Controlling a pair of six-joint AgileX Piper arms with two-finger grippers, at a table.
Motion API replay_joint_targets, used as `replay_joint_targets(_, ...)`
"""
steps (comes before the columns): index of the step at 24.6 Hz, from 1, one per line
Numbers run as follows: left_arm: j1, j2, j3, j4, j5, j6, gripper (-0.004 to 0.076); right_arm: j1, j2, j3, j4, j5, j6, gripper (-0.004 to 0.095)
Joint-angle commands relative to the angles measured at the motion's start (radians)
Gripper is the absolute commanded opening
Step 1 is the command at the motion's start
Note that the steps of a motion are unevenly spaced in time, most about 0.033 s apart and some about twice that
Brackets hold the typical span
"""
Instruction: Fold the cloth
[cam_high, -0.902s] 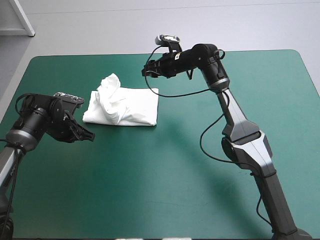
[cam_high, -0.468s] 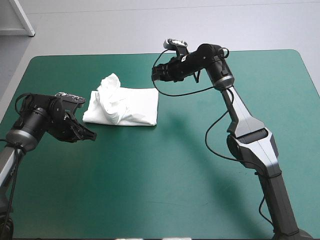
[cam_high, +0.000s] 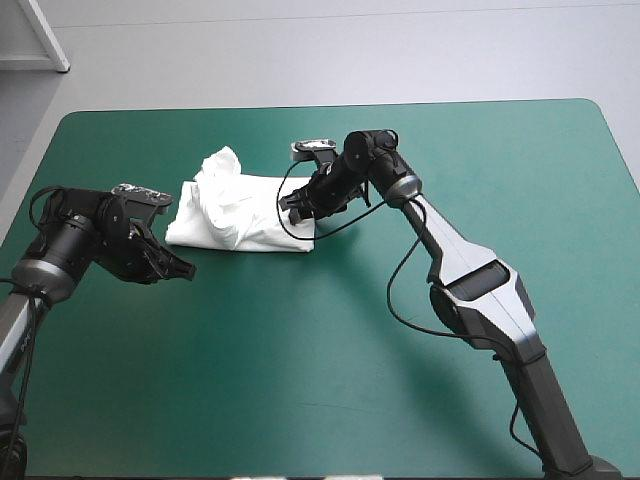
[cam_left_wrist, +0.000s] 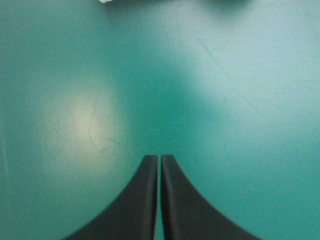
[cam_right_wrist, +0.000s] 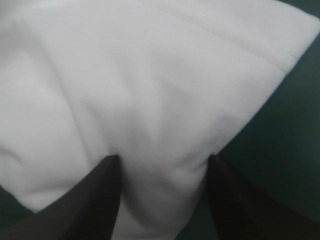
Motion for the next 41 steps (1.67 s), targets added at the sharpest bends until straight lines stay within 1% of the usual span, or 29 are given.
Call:
replay_joint_targets(1,-0.001,-0.038,-0.024,-0.009,-0.028,0.003,0.0019,0.011,-0.064,-0.022,0.004,-0.029,-0.015,0.0368)
replay_joint_targets(3,-0.001,-0.038,-0.024,-0.009,-0.036,0.005,0.0019,0.011,-0.059,-0.022,0.004,-0.029,-0.019,0.0242)
replay_joint_targets(6,-0.001,-0.038,-0.024,-0.010,-0.048,0.005,0.0020,0.011,-0.059,-0.024,-0.012,-0.029,-0.027,0.0021)
replay_joint_targets(7,-0.001,-0.038,-0.024,-0.012,-0.053,0.005,0.0019,0.009,-0.061,-0.024,-0.027,-0.029,-0.027,-0.0019)
replay_joint_targets(14,-0.001,-0.038,-0.024,-0.013,-0.078,0.005,0.0020,-0.037,-0.082,-0.024,-0.164,-0.029,-0.021,-0.0017)
replay_joint_targets(15,-0.001,-0.038,-0.024,-0.013,-0.082,0.005,0.0020,-0.071,-0.086,-0.024,-0.196,-0.029,-0.021,-0.0017)
replay_joint_targets(17,-0.001,-0.038,-0.024,-0.013,-0.084,0.005,0.0020,-0.133,-0.086,-0.024,-0.219,-0.029,-0.013,-0.0017)
replay_joint_targets(18,-0.001,-0.038,-0.024,-0.013,-0.084,0.005,0.0020,-0.158,-0.086,-0.024,-0.226,-0.029,-0.002,-0.0017)
replay_joint_targets(19,-0.001,-0.038,-0.024,-0.015,-0.084,0.008,0.0020,-0.206,-0.089,-0.024,-0.233,-0.029,0.016,-0.0017)
replay_joint_targets(23,-0.001,-0.038,-0.024,-0.015,-0.091,0.020,0.0020,-0.314,-0.101,-0.024,-0.251,-0.029,0.016,-0.0017)
replay_joint_targets(25,-0.001,-0.038,-0.024,-0.017,-0.093,0.023,0.0019,-0.416,-0.113,-0.024,-0.320,-0.029,0.038,-0.0017)
replay_joint_targets(29,-0.001,-0.038,-0.024,-0.054,-0.098,0.028,0.0019,-0.571,-0.142,-0.024,-0.384,-0.029,0.040,-0.0017)
replay_joint_targets(31,-0.001,-0.038,-0.024,-0.054,-0.098,0.027,0.0019,-0.639,-0.151,-0.024,-0.384,-0.029,0.043,-0.0017)
replay_joint_targets(32,-0.001,-0.038,-0.024,-0.054,-0.098,0.029,0.0019,-0.664,-0.152,-0.024,-0.354,-0.029,0.046,-0.0013)
replay_joint_targets(33,-0.001,-0.038,-0.024,-0.054,-0.109,0.031,0.0019,-0.683,-0.150,-0.024,-0.301,-0.029,0.045,0.0018)
replay_joint_targets(34,-0.001,-0.038,-0.024,-0.054,-0.115,0.031,0.0020,-0.688,-0.148,-0.024,-0.281,-0.029,0.045,0.0070)
replay_joint_targets(36,-0.001,-0.038,-0.024,-0.059,-0.131,0.031,0.0020,-0.688,-0.144,-0.024,-0.289,-0.029,0.045,0.0238)
replay_joint_targets(38,-0.001,-0.038,-0.024,-0.059,-0.140,0.031,0.0019,-0.688,-0.144,-0.024,-0.310,-0.029,0.045,0.0481)
replay_joint_targets(40,-0.001,-0.038,-0.024,-0.054,-0.149,0.031,0.0019,-0.688,-0.144,-0.024,-0.325,-0.029,0.045,0.0633)
replay_joint_targets(41,-0.001,-0.038,-0.024,-0.054,-0.155,0.031,0.0020,-0.688,-0.146,-0.024,-0.334,-0.029,0.047,0.0664)
